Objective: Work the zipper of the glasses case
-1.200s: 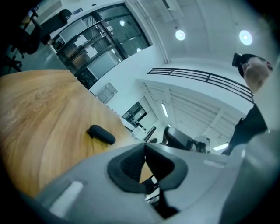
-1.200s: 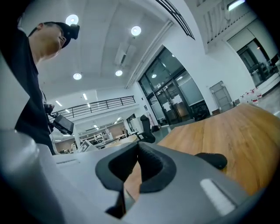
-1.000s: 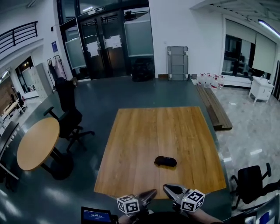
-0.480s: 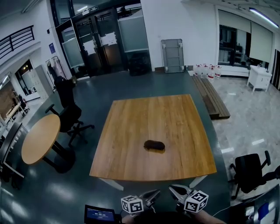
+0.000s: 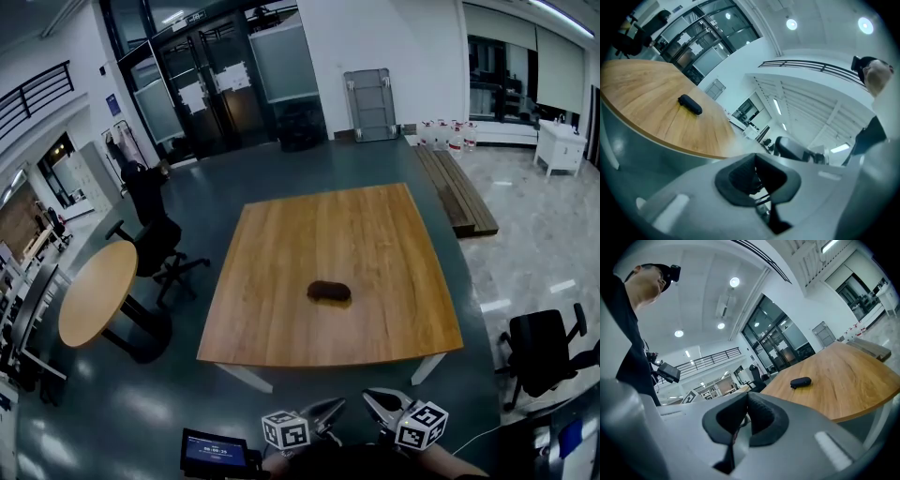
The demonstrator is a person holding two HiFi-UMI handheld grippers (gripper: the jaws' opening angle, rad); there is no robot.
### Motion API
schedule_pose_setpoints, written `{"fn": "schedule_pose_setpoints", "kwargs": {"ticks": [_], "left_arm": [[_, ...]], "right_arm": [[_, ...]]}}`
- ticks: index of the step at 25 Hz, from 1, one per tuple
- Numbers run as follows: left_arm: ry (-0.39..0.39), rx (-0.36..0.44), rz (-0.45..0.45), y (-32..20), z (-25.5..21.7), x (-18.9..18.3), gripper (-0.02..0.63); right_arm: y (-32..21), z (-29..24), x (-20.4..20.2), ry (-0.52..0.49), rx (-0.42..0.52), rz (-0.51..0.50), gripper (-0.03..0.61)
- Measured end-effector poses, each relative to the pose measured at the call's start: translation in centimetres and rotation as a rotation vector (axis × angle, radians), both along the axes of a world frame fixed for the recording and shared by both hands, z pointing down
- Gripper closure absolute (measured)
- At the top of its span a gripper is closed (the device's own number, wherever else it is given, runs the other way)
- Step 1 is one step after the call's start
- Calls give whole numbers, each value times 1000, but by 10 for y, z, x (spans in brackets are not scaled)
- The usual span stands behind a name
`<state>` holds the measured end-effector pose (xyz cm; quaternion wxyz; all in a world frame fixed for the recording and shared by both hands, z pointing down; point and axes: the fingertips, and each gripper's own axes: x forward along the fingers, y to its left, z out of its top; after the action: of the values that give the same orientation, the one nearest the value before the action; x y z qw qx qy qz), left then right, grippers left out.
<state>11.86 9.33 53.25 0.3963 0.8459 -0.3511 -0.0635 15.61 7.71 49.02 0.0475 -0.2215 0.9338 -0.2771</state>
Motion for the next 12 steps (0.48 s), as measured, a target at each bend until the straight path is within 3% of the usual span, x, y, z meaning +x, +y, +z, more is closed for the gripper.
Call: {"fn": "schedule_pose_setpoints", "kwargs": {"ticks": [12], "left_arm": [[-8, 28, 21, -8, -11, 6, 615]], "right_arm": [[-3, -19, 15, 19, 58, 59, 574]]}}
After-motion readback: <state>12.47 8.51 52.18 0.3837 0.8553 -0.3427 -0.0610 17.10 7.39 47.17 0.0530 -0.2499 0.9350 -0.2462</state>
